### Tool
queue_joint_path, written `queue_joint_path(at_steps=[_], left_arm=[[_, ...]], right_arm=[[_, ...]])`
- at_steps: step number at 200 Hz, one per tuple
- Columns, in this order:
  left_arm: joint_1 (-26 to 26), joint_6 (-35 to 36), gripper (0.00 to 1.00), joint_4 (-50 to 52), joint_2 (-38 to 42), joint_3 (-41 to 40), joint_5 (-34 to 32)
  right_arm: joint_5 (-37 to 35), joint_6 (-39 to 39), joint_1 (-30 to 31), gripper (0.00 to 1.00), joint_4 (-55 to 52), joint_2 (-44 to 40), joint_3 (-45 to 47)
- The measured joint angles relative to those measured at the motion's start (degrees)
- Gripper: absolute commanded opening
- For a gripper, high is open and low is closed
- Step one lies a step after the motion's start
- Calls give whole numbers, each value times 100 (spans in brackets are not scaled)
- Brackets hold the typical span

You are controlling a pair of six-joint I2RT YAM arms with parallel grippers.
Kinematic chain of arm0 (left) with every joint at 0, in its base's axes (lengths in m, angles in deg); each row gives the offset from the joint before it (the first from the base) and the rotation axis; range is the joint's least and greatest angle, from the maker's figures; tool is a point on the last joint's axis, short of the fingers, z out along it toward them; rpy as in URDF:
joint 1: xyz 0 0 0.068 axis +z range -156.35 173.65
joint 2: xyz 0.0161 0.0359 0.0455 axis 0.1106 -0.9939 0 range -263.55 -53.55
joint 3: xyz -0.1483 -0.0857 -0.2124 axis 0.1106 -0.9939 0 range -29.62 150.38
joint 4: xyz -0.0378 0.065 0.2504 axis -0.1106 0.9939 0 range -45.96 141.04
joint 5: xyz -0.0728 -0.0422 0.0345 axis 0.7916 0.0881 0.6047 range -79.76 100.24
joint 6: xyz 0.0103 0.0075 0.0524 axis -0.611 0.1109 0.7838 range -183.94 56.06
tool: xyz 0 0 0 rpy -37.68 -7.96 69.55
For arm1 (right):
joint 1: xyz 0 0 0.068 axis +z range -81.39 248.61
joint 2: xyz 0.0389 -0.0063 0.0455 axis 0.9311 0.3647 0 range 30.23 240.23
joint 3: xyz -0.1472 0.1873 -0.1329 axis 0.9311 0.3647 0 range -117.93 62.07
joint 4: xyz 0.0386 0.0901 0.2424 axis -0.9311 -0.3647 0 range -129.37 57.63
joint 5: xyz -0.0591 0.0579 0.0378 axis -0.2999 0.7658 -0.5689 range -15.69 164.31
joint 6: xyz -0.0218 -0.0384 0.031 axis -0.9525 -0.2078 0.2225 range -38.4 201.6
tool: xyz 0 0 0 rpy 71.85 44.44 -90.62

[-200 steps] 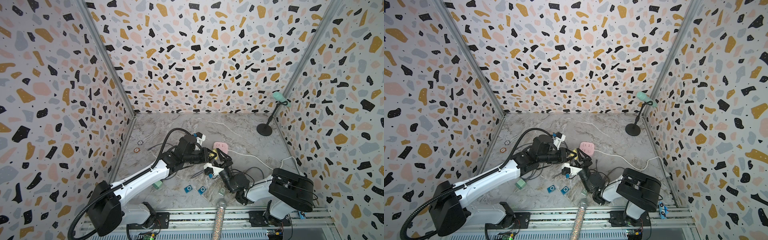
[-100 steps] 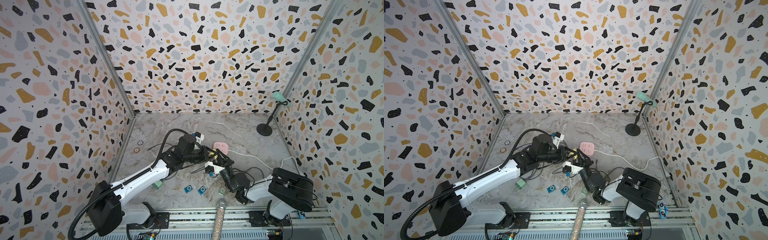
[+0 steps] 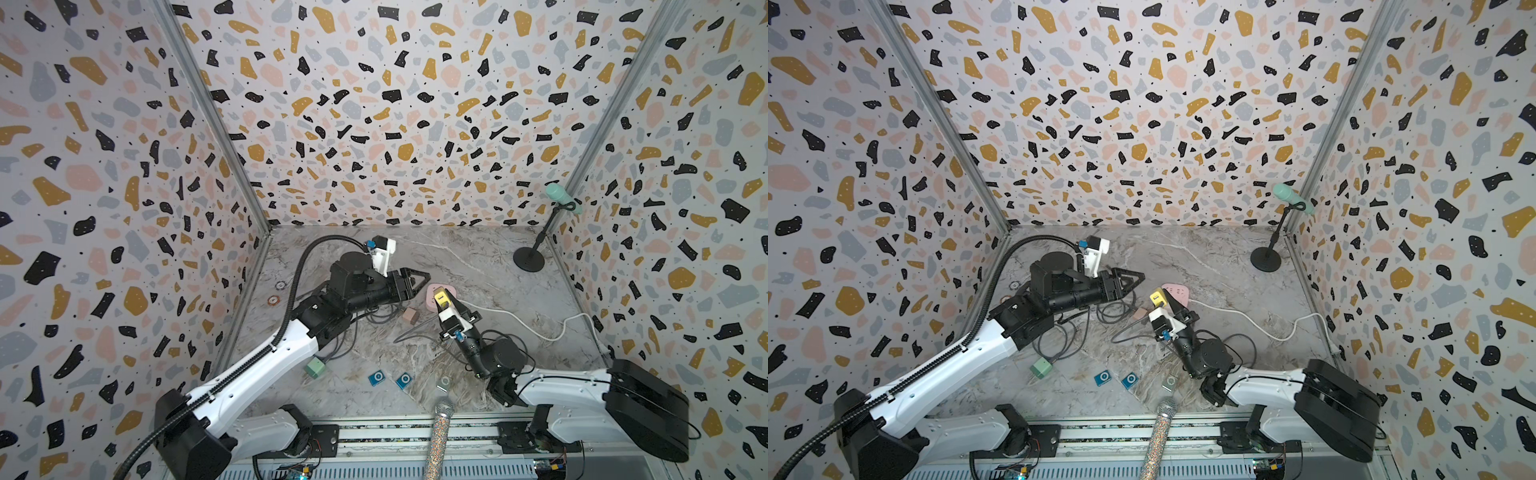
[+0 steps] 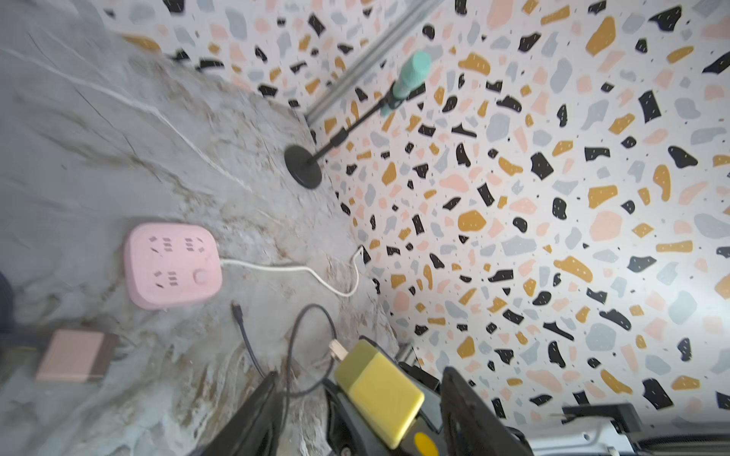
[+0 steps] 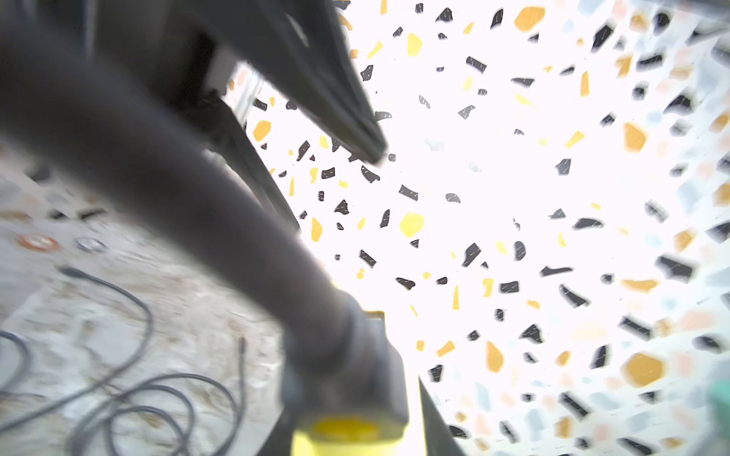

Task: Charge mp3
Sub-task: Pick up the plug from the center of the board, then insert the plug into the socket.

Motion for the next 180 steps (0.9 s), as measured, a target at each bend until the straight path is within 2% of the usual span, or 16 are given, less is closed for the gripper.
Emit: queue_joint_path(at_steps=[31,65,124,180], left_arm=[[138,332,64,52,114,48,-400],[138,520,62,37,-109,4,-540],[138,748,60,55,-726,-234,-684],[138,968,58,24,-1156,-238,-848]], right_arm=[[1211,1460,-802,8,-1416,-778,-127],[2009,2393,-1370,9,-2345,-988,-146],[2540,3429,-2127,8,-2817,-579,-310],[2343,4081,-2389,8,-3416,262,-968]])
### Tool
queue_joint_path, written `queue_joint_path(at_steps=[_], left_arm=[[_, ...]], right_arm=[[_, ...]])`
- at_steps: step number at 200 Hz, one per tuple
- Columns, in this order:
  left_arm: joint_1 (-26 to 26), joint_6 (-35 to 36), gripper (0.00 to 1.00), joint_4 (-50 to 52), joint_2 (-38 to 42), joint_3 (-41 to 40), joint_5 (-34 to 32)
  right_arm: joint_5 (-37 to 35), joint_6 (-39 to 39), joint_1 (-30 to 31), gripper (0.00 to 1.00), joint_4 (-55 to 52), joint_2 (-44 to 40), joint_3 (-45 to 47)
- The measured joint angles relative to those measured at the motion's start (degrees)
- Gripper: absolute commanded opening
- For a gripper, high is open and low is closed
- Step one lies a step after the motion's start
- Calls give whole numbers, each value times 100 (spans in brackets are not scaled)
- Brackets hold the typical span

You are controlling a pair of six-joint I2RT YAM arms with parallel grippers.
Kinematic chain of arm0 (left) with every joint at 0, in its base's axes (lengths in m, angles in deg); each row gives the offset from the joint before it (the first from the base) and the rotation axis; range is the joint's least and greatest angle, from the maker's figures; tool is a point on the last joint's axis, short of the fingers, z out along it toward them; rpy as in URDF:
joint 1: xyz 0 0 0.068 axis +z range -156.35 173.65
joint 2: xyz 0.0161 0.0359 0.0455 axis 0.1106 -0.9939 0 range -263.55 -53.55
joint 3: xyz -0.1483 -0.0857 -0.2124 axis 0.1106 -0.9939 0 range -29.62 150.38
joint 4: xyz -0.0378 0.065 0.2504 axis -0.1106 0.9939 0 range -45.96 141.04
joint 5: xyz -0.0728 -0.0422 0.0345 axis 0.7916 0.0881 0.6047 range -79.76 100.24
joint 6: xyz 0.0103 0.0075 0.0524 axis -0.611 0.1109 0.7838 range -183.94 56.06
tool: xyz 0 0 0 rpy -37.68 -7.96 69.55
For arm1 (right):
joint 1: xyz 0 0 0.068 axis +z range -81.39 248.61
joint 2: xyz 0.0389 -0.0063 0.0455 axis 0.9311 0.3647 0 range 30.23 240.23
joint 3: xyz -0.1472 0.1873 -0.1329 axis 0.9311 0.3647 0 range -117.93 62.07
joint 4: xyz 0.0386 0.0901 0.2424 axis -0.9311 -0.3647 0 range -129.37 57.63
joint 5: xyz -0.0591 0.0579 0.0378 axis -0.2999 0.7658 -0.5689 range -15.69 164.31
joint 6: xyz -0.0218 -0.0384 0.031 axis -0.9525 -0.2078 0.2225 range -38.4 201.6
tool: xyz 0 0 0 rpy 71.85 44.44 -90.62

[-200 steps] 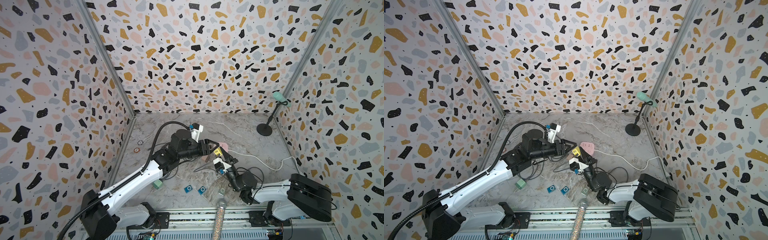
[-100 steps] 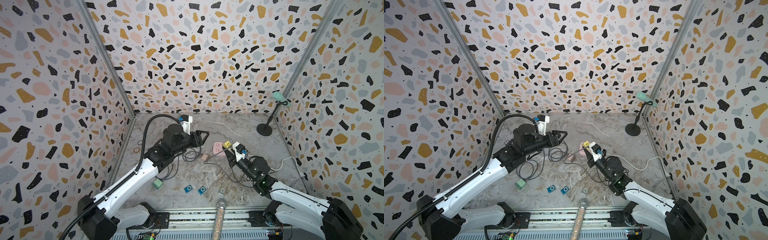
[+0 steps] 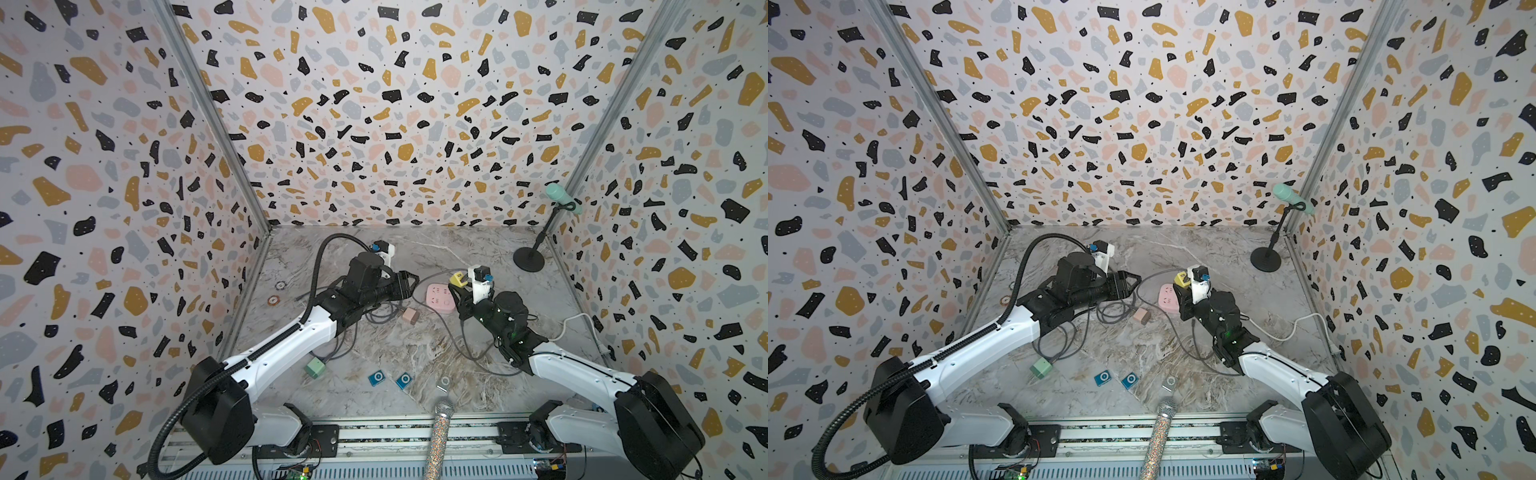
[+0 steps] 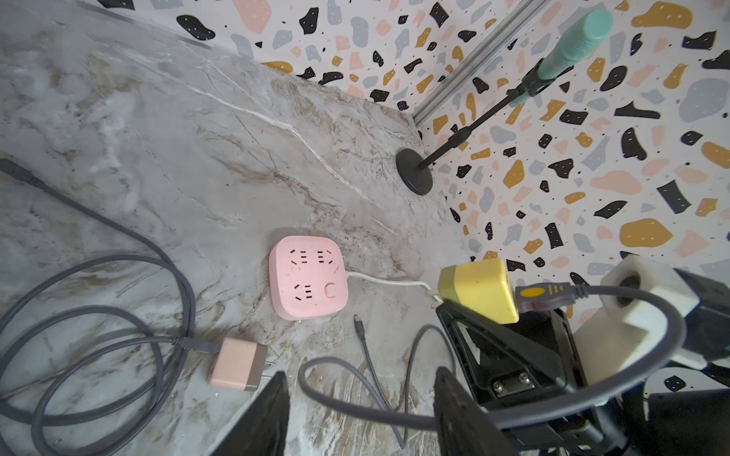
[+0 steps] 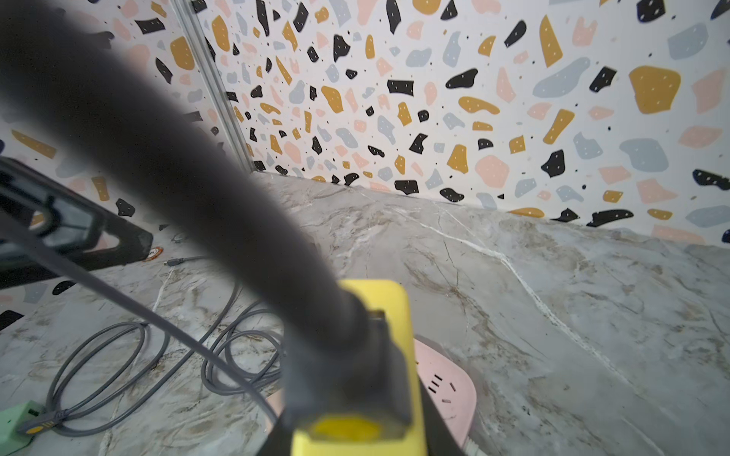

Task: Charge mp3
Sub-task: Insert the plug into the socket.

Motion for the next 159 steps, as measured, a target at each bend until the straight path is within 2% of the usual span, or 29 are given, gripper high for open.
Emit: queue_joint_path(at_steps=[77,159], left_arm=[[13,295,57,0,-654,0,-299],[308,313,56,-313,-1082,0,-173]], right_arm=[[-758,826,-120,7,-942,1029,-647],[-1429,1550,-13,4,-1233,2415,-1611]])
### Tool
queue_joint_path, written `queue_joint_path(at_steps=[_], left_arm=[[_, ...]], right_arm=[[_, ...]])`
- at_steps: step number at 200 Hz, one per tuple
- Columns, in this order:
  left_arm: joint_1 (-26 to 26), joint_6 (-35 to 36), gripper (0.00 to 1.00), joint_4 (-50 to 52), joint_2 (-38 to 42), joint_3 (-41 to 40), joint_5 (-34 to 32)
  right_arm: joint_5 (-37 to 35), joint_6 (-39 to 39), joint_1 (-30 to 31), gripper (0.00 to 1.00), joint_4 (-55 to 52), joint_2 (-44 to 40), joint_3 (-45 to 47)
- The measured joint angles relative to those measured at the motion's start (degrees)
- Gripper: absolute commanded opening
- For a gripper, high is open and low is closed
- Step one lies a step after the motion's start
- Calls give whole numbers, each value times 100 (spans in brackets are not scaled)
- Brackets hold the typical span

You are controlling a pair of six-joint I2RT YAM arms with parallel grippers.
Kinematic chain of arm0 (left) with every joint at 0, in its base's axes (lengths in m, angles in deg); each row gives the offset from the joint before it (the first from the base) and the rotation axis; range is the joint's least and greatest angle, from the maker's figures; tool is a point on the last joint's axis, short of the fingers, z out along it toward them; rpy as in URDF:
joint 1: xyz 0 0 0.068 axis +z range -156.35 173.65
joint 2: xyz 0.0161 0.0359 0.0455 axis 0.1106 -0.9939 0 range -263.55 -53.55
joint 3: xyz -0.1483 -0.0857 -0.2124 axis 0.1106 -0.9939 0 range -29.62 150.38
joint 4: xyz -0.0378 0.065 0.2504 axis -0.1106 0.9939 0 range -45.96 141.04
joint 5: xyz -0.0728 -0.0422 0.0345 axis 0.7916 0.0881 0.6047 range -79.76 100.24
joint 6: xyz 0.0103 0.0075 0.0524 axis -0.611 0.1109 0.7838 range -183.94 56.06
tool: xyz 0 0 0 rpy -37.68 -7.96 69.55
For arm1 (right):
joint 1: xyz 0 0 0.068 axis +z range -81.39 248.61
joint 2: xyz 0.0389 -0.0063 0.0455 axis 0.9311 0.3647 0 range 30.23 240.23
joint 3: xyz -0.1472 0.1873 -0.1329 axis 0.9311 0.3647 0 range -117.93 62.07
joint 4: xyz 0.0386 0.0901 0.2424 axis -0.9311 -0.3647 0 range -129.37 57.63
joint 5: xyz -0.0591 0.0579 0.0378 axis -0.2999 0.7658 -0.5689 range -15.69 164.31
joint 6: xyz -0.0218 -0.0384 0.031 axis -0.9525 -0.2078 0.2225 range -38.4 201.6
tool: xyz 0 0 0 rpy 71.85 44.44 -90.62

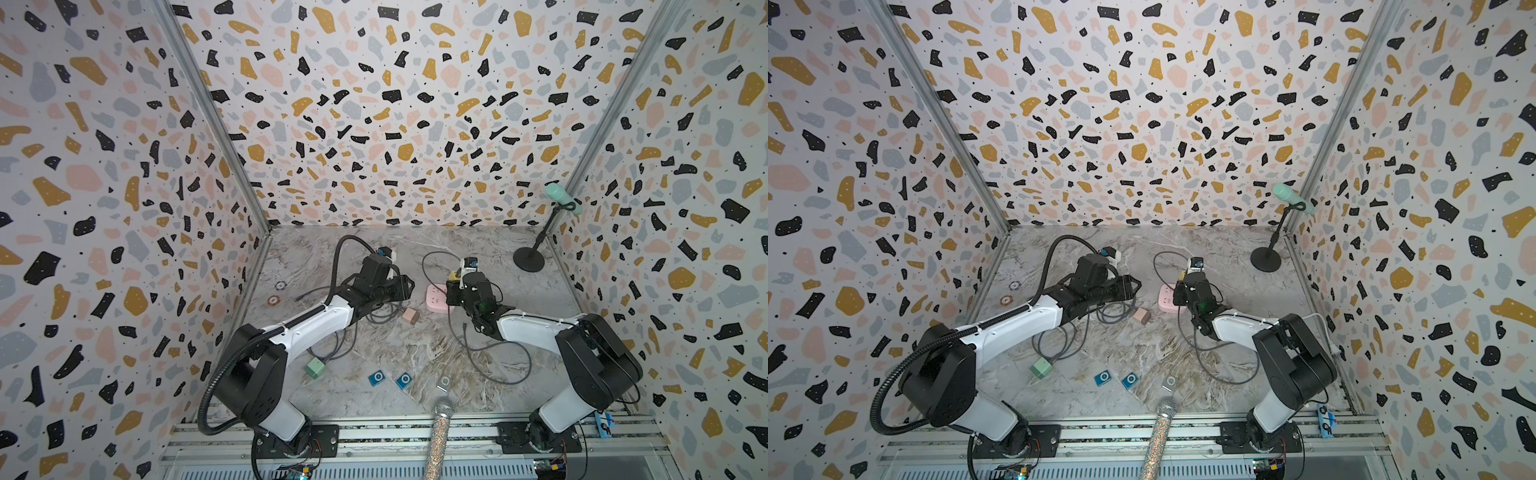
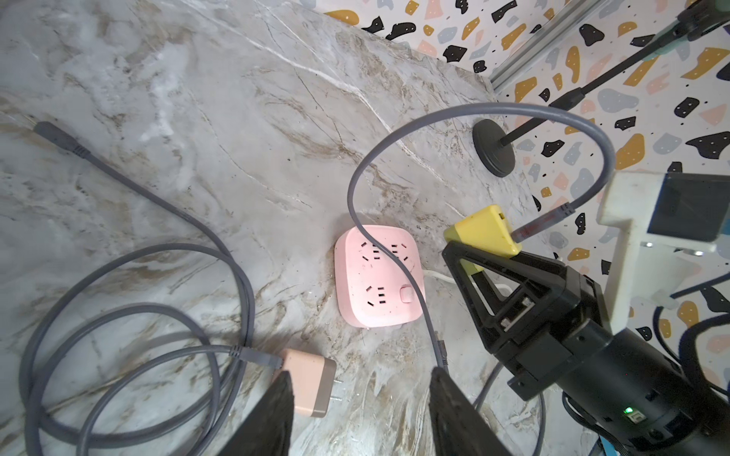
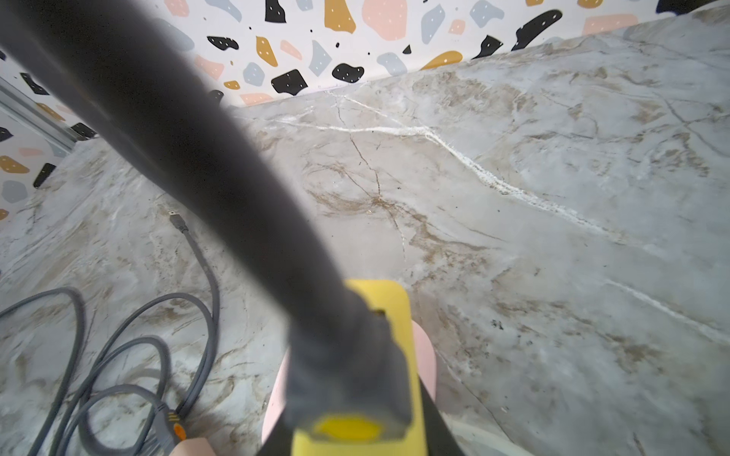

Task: Charge mp3
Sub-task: Insert the plug into the socket.

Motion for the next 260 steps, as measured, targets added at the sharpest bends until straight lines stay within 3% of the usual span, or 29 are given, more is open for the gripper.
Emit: queue_joint_path(at_steps=[93,171,218,240,260], left_arm=[[90,35,55,-450,-848,234,376],[-48,175,61,-1523,-2599,1698,-68],[-173,203,61,-1843,-3018,2020,-81],[-197,162,55,-2162,-3021,1954,-81],[-197,118,27,-2465,-3064,1954,-116]], right_arm=[[-225,356,140,2,-407,249,-280],[-35,404,118,1,-739,-678,-275],[166,363,15,1,-831,-680,-251],[264,339,-39,0,-828,-680,-251],[354,326,-68,0,-835,-680,-251]])
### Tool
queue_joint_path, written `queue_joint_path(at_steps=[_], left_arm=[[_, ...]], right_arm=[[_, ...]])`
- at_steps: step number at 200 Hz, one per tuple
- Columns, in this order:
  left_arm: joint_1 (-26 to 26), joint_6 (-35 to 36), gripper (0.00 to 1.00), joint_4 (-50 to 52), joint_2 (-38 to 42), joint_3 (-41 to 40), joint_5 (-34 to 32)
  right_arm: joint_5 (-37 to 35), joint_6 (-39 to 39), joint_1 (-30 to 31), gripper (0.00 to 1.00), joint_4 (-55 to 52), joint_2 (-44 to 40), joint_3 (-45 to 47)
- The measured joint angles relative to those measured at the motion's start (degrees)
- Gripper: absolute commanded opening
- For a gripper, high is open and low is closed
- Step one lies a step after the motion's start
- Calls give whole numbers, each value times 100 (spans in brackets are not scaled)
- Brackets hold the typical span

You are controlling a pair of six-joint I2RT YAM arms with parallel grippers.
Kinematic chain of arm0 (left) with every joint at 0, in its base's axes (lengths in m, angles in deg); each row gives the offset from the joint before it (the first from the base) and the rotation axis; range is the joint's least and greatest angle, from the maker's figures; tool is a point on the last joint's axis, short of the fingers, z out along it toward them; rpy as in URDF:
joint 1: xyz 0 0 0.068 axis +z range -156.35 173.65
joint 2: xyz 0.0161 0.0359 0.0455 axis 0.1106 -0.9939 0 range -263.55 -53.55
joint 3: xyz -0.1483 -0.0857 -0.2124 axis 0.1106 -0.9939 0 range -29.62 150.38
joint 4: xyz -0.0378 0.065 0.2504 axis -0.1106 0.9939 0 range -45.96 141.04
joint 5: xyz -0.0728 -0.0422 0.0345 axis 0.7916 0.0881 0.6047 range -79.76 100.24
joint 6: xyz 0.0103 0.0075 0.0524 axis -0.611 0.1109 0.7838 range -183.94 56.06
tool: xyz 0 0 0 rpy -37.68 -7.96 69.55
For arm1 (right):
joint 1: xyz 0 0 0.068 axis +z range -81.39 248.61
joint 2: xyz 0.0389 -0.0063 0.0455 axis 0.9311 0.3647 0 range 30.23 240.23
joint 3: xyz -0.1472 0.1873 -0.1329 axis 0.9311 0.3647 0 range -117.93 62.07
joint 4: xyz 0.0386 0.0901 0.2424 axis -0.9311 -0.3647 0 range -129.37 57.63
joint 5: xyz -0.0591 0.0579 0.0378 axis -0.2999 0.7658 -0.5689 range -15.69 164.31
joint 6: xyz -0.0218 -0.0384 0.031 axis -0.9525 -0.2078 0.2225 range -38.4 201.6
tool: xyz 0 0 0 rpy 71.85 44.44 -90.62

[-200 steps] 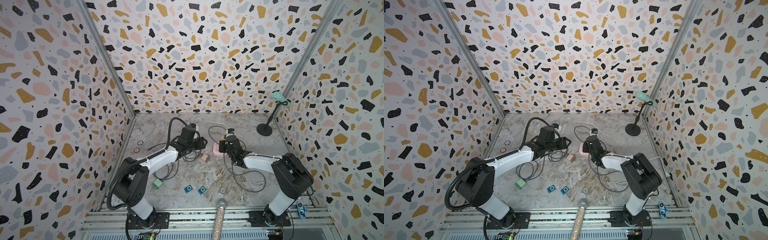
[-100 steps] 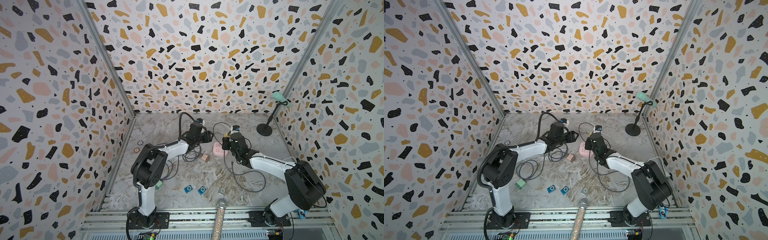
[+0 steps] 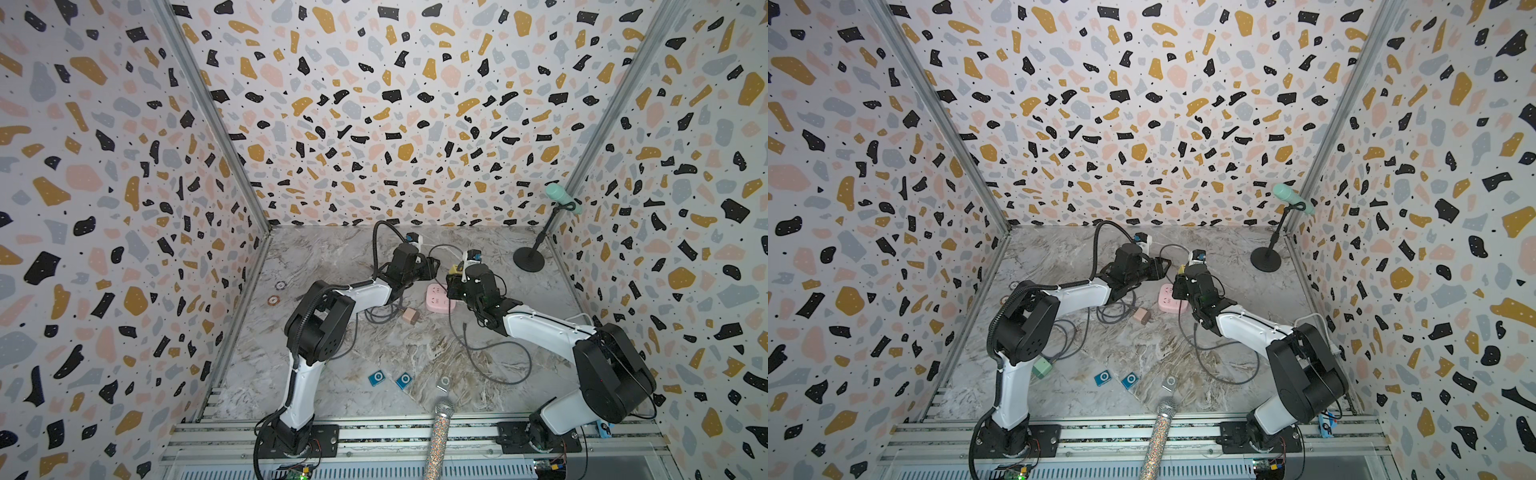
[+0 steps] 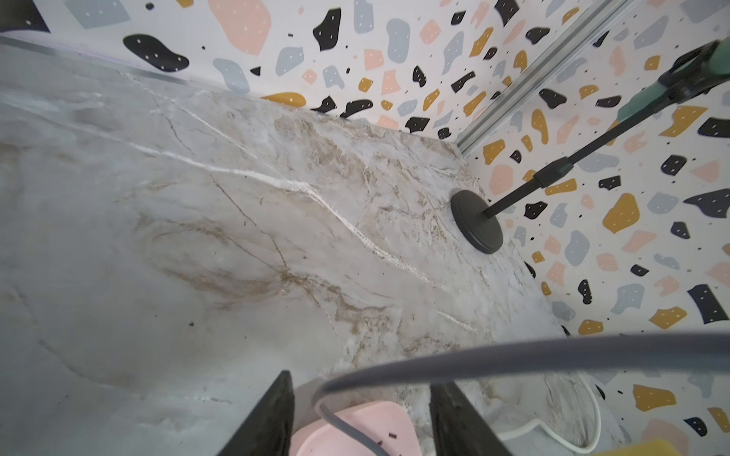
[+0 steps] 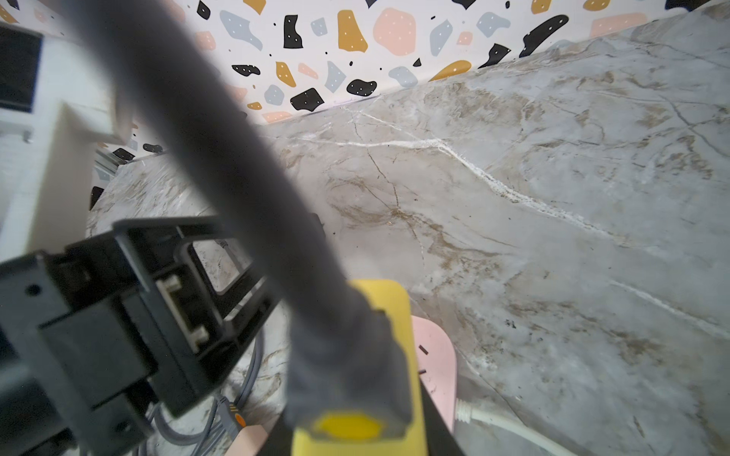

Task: Charge mp3
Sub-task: Insert the plug into the socket.

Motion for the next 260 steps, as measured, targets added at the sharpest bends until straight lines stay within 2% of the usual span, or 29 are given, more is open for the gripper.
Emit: queue_joint_path(at_steps=[22,44,53,66,79,128,189,204,224,236,260], left_arm=[[0,59,13,-61,-31,0,-155],[2,260,9,4,70,-98,-369],[2,343,15,31,199,-251,-459],[2,485,34,101,428,-476,-560],[2,595,40,168,570,-531,-555],[4,605,47,162,291,-286,-396],[4,400,47,-153,-452,63,-42],[4,308,41,-308,-476,66,20],[4,254,19,-444,-476,85,31],[4,258,10,-461,-463,85,26],[7,374,3,-358,-269,-63,-90]], right_arm=[[70,-11,-2,0,-33,-22,0],[118,-31,-15,0,-85,-94,0],[153,-42,-17,0,-98,-120,0],[184,-42,-24,0,-114,-144,0],[238,-39,-39,0,-118,-151,0],[496,26,-39,0,-168,-323,33],[791,120,-37,0,-201,-433,37],[833,142,-33,0,-210,-431,37],[866,173,-33,0,-208,-431,37],[863,179,-33,0,-210,-431,37],[826,190,-33,0,-208,-413,37]])
